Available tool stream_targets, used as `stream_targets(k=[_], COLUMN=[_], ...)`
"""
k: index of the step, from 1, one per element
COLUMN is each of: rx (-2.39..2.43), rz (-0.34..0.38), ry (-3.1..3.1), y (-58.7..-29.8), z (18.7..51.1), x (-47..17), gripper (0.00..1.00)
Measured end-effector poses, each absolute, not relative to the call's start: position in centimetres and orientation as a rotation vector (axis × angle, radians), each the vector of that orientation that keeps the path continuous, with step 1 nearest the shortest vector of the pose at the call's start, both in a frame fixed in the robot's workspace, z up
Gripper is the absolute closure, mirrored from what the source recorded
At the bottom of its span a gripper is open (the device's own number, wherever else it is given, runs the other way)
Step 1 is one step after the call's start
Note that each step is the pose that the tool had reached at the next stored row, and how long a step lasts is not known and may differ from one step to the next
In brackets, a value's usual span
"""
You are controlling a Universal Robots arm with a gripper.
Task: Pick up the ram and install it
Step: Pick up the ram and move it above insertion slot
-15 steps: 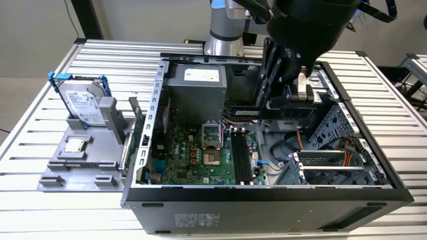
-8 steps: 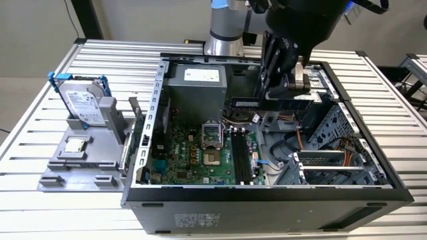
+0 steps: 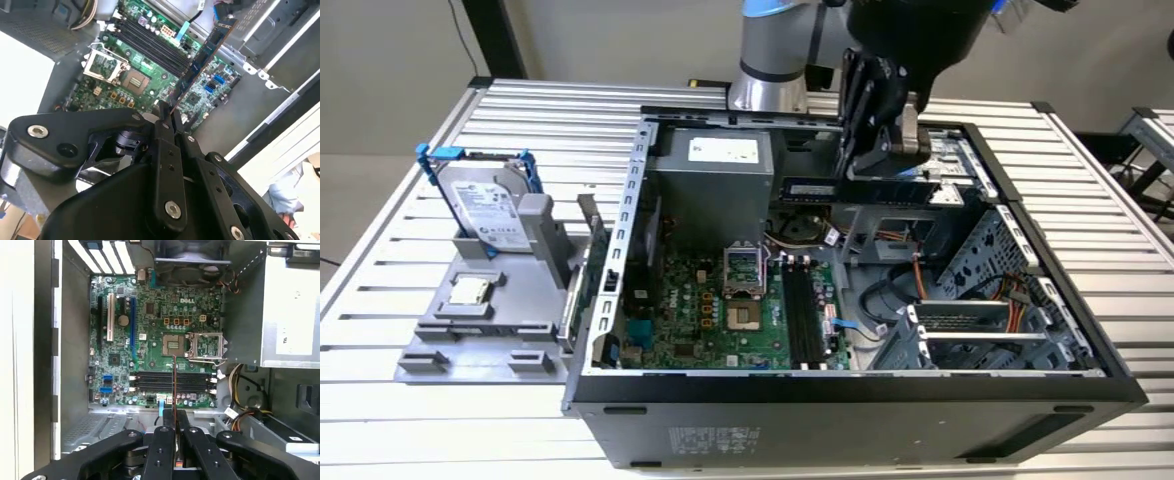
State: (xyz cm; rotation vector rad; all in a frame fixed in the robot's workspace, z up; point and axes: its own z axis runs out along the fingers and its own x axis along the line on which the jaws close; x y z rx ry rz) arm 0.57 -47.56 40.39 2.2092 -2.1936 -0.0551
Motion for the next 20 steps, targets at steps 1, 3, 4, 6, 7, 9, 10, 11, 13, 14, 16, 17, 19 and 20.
stream_targets(k=[1,3,4,6,7,9,10,11,13,14,16,17,19,20], rx=[2.209,2.208,2.208,2.208,2.208,2.207,2.207,2.207,2.207,2.207,2.206,2.206,2.207,2.207], rz=[-0.055,-0.055,-0.055,-0.055,-0.055,-0.055,-0.055,-0.055,-0.055,-0.055,-0.055,-0.055,-0.055,-0.055], ry=[-2.194,-2.194,-2.194,-2.195,-2.195,-2.195,-2.196,-2.196,-2.196,-2.196,-2.196,-2.196,-2.196,-2.196], y=[-47.3,-46.8,-46.5,-45.9,-45.7,-45.1,-44.8,-44.5,-44.0,-43.7,-43.2,-43.1,-43.0,-43.0], z=[40.4,40.4,40.4,40.4,40.4,40.4,40.4,40.4,40.3,40.4,40.3,40.3,40.3,40.3], x=[0.6,0.6,0.6,0.6,0.6,0.6,0.6,0.6,0.6,0.6,0.6,0.6,0.6,0.6], gripper=[1.00,1.00,1.00,1.00,1.00,1.00,1.00,1.00,1.00,1.00,1.00,1.00,1.00,1.00])
